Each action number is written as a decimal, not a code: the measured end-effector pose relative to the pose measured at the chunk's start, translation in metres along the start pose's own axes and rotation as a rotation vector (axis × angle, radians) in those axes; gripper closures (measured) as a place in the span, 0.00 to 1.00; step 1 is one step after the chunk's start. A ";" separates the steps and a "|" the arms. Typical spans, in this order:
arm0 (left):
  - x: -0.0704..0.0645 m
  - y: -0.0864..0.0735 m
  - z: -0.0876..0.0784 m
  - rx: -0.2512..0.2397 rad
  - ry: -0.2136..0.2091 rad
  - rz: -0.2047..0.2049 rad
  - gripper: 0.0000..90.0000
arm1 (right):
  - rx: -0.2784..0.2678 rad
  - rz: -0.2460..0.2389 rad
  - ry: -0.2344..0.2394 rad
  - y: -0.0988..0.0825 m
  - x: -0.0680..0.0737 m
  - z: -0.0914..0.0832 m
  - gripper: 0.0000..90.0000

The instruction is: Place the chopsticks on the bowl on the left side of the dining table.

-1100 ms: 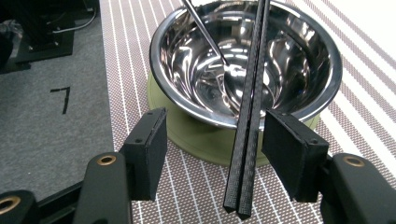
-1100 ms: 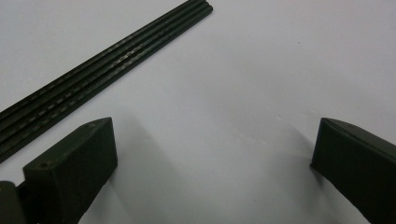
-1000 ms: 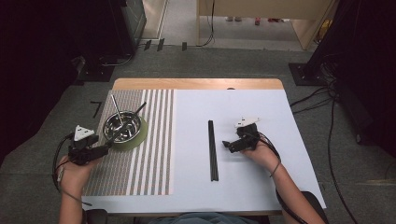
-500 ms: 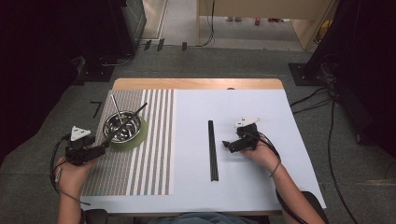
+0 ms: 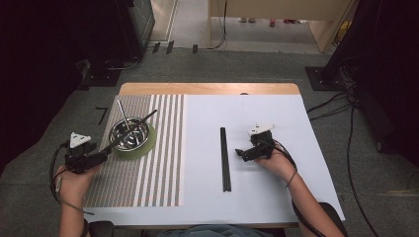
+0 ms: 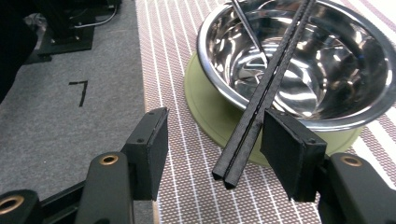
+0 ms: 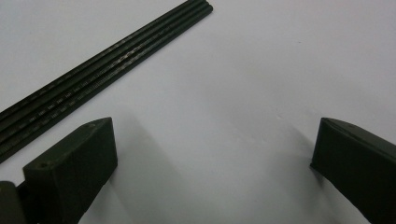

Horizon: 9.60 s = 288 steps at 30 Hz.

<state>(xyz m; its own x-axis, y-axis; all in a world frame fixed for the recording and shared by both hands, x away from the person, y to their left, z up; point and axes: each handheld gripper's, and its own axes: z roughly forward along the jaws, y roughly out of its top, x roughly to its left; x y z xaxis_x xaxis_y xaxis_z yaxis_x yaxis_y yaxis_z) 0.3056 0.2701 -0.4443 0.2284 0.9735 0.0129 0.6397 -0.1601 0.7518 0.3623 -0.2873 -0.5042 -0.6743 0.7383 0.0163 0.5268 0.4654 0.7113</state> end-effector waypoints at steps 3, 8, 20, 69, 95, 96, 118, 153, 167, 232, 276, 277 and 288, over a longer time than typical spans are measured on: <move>0.002 0.002 0.002 -0.008 0.006 -0.001 0.47 | 0.000 0.000 0.000 0.000 0.000 0.000 0.00; 0.007 0.003 0.005 -0.020 0.018 -0.016 0.47 | 0.000 0.000 0.001 0.000 0.000 0.000 0.00; 0.013 0.008 0.013 -0.043 0.018 -0.045 0.47 | 0.000 0.000 0.002 0.000 0.000 0.000 0.00; -0.024 0.061 0.016 -0.035 -0.021 -0.095 0.88 | 0.003 0.006 0.002 0.000 0.000 0.000 0.00; -0.044 0.077 0.056 -0.020 -0.038 -0.080 1.00 | 0.004 0.008 0.002 0.000 0.000 0.000 0.00; -0.045 0.077 0.057 -0.023 -0.034 -0.082 1.00 | 0.002 0.004 0.004 0.000 0.000 0.000 0.00; -0.040 0.074 0.071 0.001 -0.040 -0.076 1.00 | 0.001 0.002 0.004 0.000 0.000 0.000 0.00; -0.058 0.075 0.078 0.038 -0.086 0.010 1.00 | 0.002 0.004 0.004 0.000 0.000 0.000 0.00; -0.062 0.074 0.078 0.057 -0.099 0.033 1.00 | 0.002 0.004 0.005 0.000 0.000 0.000 0.00; -0.077 0.085 0.058 0.021 -0.110 -0.037 0.33 | 0.001 0.005 0.005 0.000 0.000 0.000 0.00; -0.162 0.093 0.043 -0.006 -0.258 0.163 0.29 | 0.001 0.003 0.006 0.000 0.000 0.000 0.00; -0.165 0.092 0.043 -0.004 -0.258 0.173 0.29 | 0.001 0.005 0.006 0.000 0.000 0.000 0.00; -0.185 0.084 0.049 -0.021 -0.292 0.205 0.27 | 0.002 0.005 0.006 0.000 0.000 0.000 0.00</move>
<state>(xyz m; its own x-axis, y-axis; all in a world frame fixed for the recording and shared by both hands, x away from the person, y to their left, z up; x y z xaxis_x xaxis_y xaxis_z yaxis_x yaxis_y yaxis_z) 0.3528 0.0684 -0.4158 0.5526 0.8331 -0.0224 0.5446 -0.3407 0.7664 0.3626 -0.2874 -0.5042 -0.6746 0.7378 0.0238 0.5312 0.4628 0.7097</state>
